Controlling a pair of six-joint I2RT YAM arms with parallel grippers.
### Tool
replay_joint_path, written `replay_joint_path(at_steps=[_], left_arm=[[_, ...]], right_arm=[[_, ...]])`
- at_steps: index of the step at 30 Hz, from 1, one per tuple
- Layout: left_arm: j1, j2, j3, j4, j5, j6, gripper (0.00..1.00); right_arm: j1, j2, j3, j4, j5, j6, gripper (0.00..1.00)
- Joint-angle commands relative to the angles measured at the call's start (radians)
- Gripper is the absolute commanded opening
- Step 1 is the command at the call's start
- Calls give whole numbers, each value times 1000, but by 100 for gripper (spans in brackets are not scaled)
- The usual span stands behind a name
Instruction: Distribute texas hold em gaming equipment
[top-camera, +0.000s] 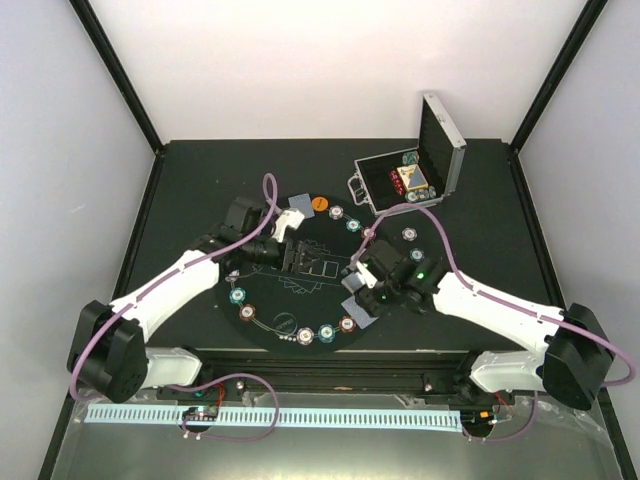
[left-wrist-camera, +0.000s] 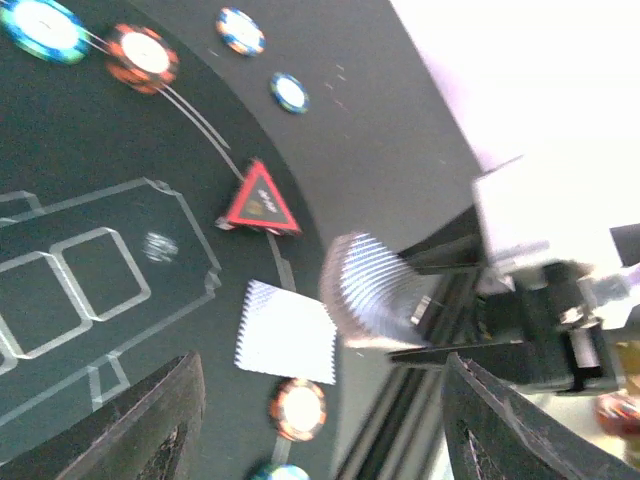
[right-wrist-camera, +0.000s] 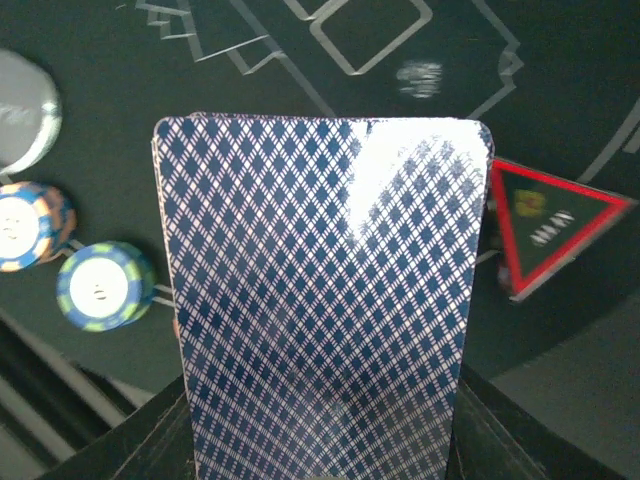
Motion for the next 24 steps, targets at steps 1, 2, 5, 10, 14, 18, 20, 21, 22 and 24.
replay_joint_path(at_steps=[1, 2, 5, 10, 14, 18, 20, 21, 22, 24], left_arm=[[2, 18, 7, -26, 234, -37, 67], [1, 33, 8, -52, 256, -10, 67], [-2, 88, 15, -111, 308, 46, 67], [-39, 172, 48, -105, 418, 78, 68], [-67, 245, 102, -150, 436, 124, 70], [-81, 305, 141, -221, 443, 183, 71], [-86, 332, 157, -265, 434, 221, 71], [-86, 341, 160, -277, 425, 232, 71], [-87, 349, 161, -285, 414, 239, 71], [-86, 361, 158, -286, 396, 243, 70]], right_arm=[[73, 21, 48, 36, -55, -55, 54], [83, 24, 53, 36, -59, -60, 54], [107, 35, 70, 35, -78, -75, 54], [141, 57, 95, 27, -80, -85, 54], [160, 73, 107, 22, -78, -90, 54], [171, 80, 114, 20, -74, -91, 54], [173, 80, 116, 21, -72, -93, 54], [174, 80, 116, 21, -74, -93, 54], [174, 80, 116, 21, -75, -94, 54], [174, 78, 116, 24, -78, -96, 54]])
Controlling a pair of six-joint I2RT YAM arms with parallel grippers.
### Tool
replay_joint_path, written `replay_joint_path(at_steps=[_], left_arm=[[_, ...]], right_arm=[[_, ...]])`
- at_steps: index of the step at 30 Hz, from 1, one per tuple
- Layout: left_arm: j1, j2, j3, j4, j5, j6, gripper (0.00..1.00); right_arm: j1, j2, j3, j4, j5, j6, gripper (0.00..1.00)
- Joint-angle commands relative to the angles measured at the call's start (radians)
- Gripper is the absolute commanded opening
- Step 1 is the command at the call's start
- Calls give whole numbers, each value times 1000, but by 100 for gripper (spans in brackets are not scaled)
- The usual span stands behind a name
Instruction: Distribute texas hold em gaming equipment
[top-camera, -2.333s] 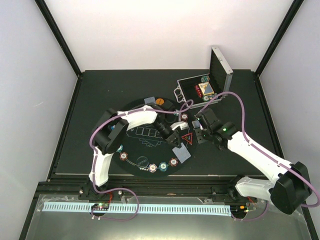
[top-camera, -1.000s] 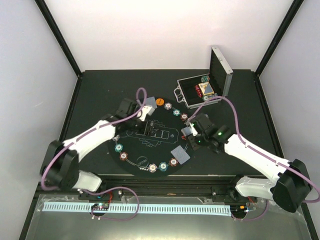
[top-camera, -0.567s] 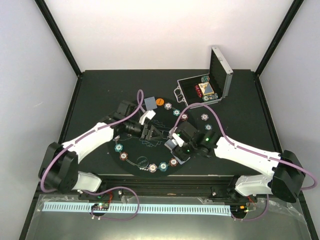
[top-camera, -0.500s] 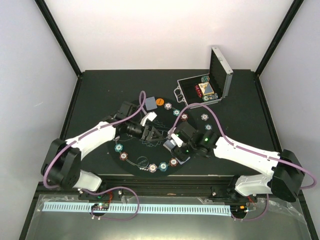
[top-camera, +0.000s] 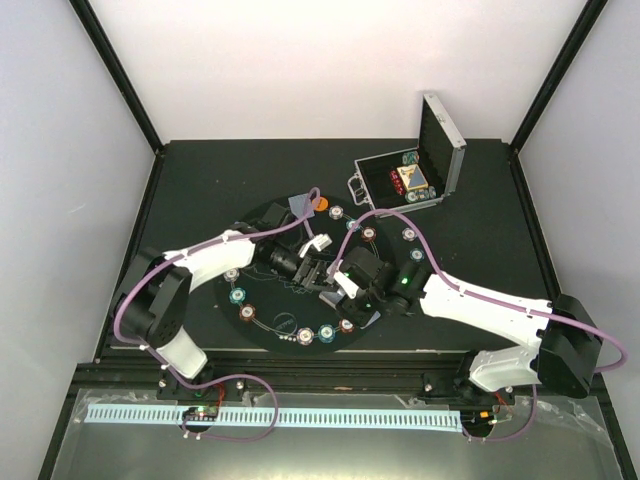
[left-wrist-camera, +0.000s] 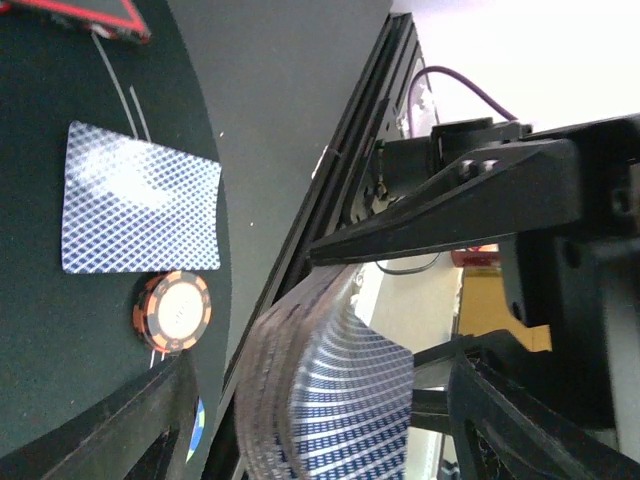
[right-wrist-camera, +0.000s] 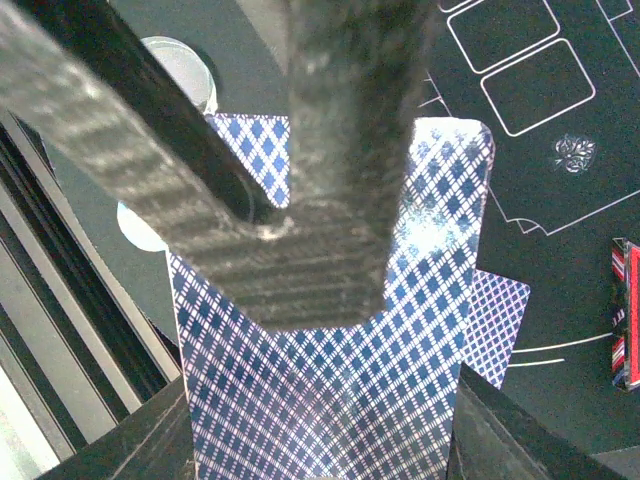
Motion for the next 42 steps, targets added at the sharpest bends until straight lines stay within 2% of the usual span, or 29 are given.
replay_joint_path(at_steps=[1, 13, 21, 37, 42], left_arm=[[-10, 37, 35, -75, -5, 76, 69], [-10, 84, 42, -60, -84, 53, 55], [-8, 103, 45, -52, -81, 47, 42], [48, 76, 40, -118, -78, 98, 28], [60, 67, 41, -128, -61, 106, 20]], right_arm=[[8, -1, 31, 17, -6, -18, 54], [10, 3, 31, 22, -18, -21, 54], [12, 0, 22, 21, -12, -21, 54], [11, -8, 2, 25, -7, -16, 54], [12, -8, -3, 26, 3, -14, 54]])
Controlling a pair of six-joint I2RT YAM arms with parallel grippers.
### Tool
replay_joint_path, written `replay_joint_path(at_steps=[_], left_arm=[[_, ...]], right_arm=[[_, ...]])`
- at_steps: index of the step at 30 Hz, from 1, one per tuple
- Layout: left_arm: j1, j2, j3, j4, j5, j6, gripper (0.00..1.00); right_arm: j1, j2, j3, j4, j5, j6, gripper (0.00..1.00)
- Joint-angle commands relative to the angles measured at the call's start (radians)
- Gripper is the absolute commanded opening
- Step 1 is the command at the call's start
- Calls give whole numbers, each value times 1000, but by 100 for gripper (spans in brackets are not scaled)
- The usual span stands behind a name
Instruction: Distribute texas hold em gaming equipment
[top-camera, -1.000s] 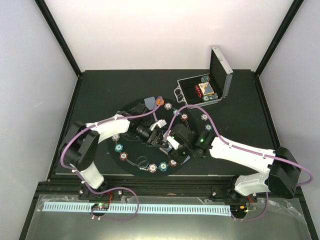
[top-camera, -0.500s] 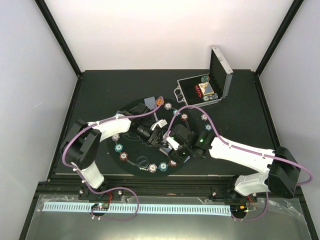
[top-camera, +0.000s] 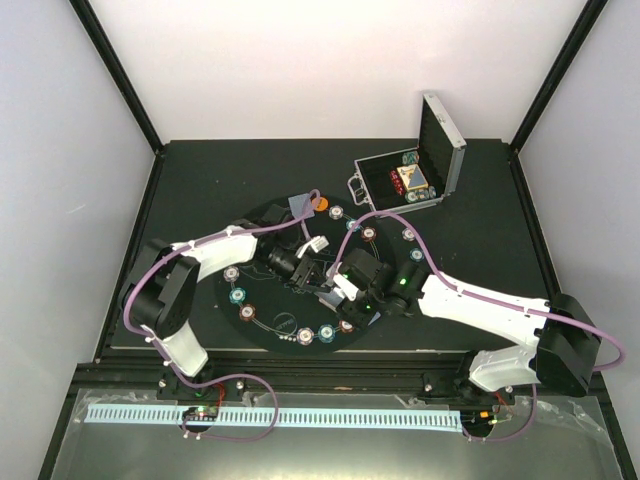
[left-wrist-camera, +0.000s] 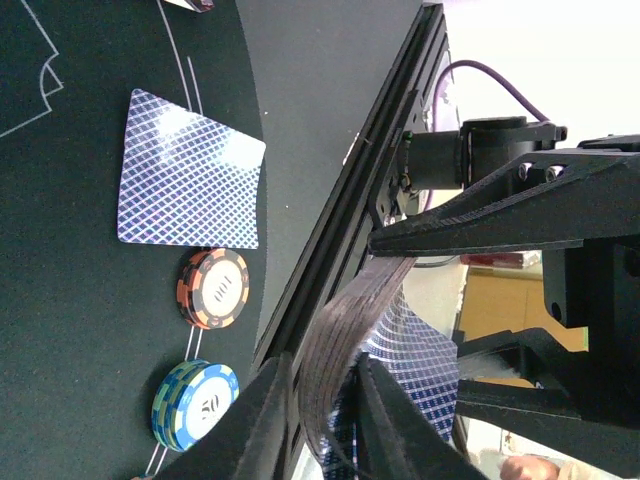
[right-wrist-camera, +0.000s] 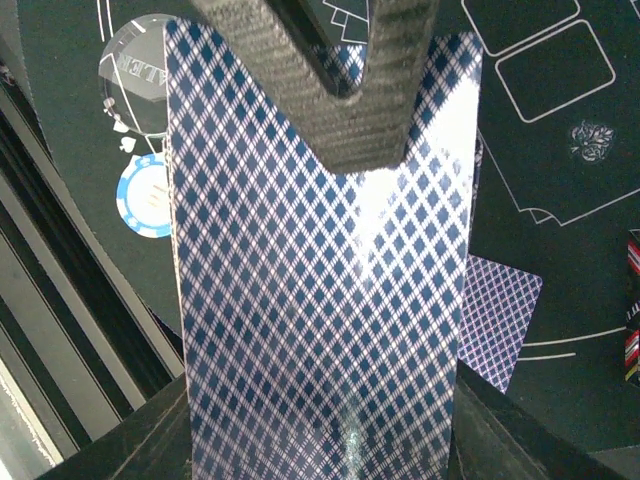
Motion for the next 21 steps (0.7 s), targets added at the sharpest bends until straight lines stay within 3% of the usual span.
replay_joint_path(at_steps=[1, 6, 12, 21], left_arm=[[25, -17, 15, -30, -30, 32, 17], [30, -28, 12, -17, 35, 23, 2], [53, -54, 14, -40, 18, 33, 2], [150, -101, 44, -138, -192, 105, 2]], right_arm=[[4, -16, 0, 34, 15, -6, 54], [5, -17, -4, 36, 29, 3, 54], [5, -24, -13, 33, 69, 30, 54], [-6, -45, -42, 37, 143, 80, 54]])
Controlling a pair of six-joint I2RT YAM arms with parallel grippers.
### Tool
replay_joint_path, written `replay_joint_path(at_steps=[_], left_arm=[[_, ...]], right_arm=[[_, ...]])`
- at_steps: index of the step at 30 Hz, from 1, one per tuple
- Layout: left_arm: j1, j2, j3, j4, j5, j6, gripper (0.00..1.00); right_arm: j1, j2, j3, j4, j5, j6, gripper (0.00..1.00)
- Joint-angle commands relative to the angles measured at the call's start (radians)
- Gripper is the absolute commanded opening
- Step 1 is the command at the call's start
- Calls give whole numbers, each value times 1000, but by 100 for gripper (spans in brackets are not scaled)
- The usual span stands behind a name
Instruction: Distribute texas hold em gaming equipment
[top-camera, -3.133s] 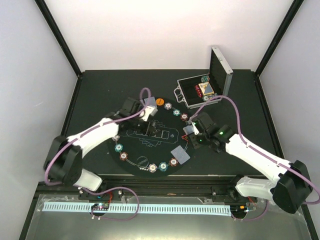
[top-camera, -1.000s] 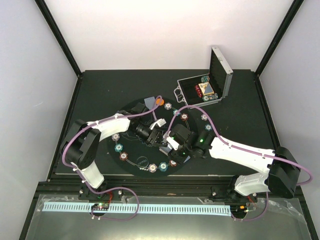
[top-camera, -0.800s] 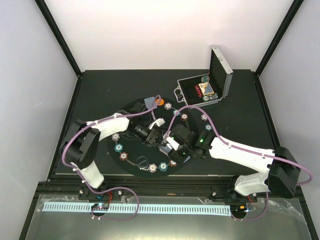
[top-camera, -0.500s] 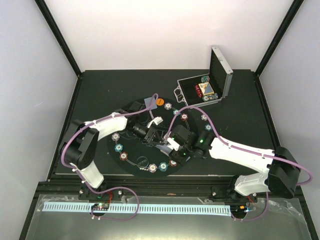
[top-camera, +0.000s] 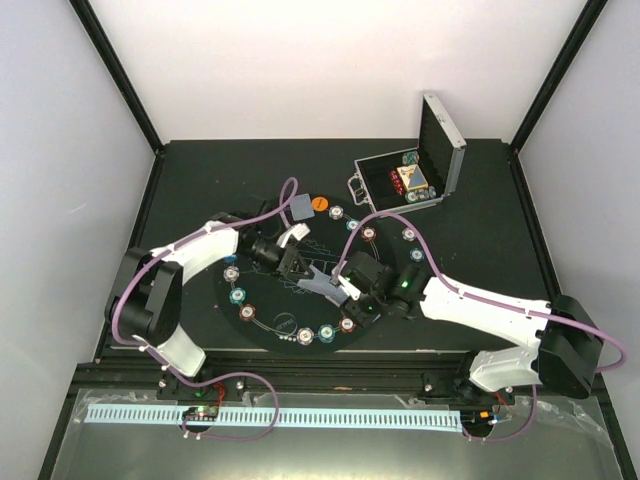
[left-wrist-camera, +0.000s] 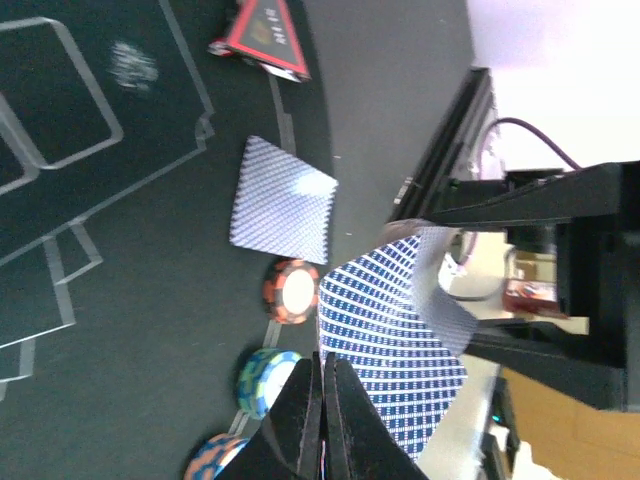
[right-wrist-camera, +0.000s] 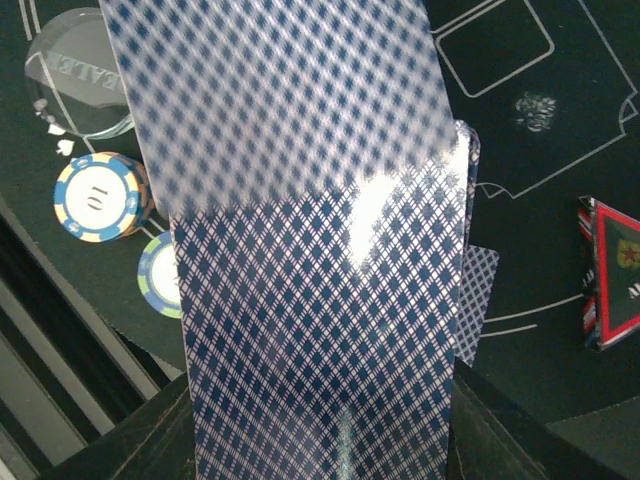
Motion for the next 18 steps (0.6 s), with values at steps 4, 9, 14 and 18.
replay_joint_path(at_steps=[4, 9, 14, 18], left_arm=[[100, -37, 87, -140, -275, 144, 2], [186, 0, 139, -185, -357, 271, 2], [203, 114, 257, -218, -415, 390, 1], [206, 233, 373, -250, -517, 448, 2]], right_arm=[[-30, -42, -28, 45, 80, 42, 54], [-55, -61, -37, 66, 79, 34, 54], [-67, -69, -33, 77, 75, 27, 54], [-72, -78, -31, 81, 73, 27, 54]])
